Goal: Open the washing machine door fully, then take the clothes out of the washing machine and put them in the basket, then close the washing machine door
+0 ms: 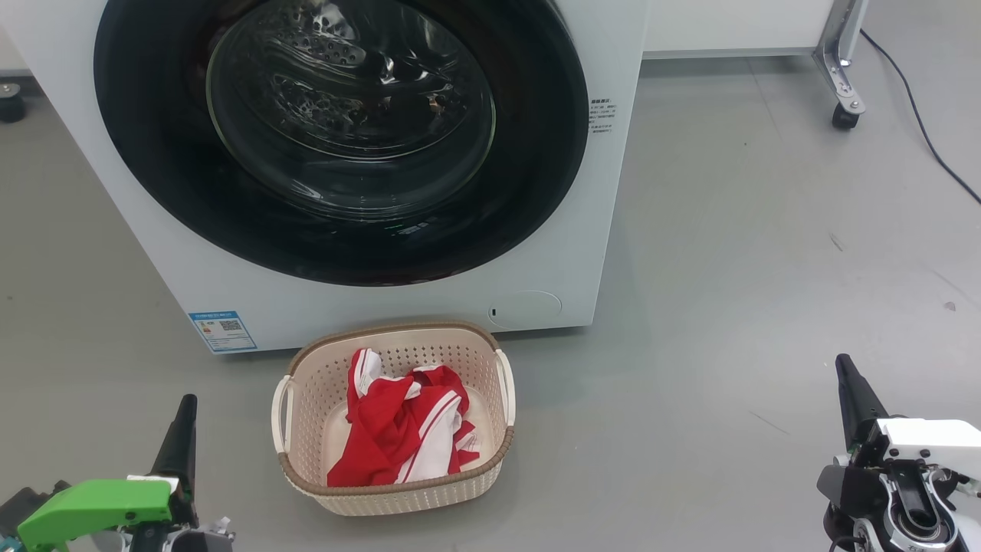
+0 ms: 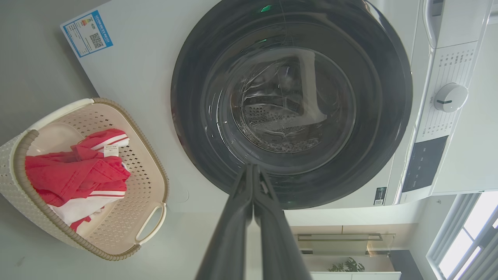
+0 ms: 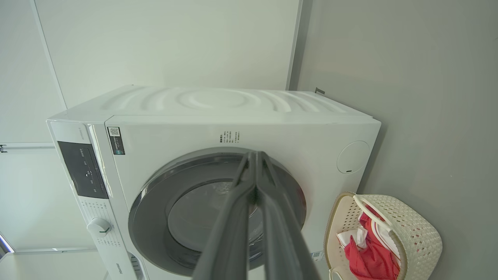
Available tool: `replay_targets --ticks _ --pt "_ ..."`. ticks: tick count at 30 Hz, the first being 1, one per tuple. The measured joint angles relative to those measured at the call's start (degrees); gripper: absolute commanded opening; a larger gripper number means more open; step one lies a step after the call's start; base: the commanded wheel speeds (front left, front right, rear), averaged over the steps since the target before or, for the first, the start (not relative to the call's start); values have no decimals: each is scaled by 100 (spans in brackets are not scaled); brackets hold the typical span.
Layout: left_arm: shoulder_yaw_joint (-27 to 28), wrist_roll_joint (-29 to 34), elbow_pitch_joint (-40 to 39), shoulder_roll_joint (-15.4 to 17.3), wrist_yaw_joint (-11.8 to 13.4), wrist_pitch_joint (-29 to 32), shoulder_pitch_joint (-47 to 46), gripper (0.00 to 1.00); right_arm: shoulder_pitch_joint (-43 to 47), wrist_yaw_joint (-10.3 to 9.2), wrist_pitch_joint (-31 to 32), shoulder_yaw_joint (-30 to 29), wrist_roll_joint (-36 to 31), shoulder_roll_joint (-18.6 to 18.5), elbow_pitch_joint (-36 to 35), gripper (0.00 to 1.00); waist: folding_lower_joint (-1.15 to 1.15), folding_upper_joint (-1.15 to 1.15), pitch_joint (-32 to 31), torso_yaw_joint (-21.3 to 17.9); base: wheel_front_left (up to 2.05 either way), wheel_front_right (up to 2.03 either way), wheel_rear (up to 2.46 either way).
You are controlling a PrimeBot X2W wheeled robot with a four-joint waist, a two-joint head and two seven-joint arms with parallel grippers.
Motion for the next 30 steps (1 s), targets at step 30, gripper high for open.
replay_targets --ticks 30 --pt "24 0 1 -2 0 24 -2 0 -2 0 21 -15 0 4 15 0 0 0 0 0 0 0 0"
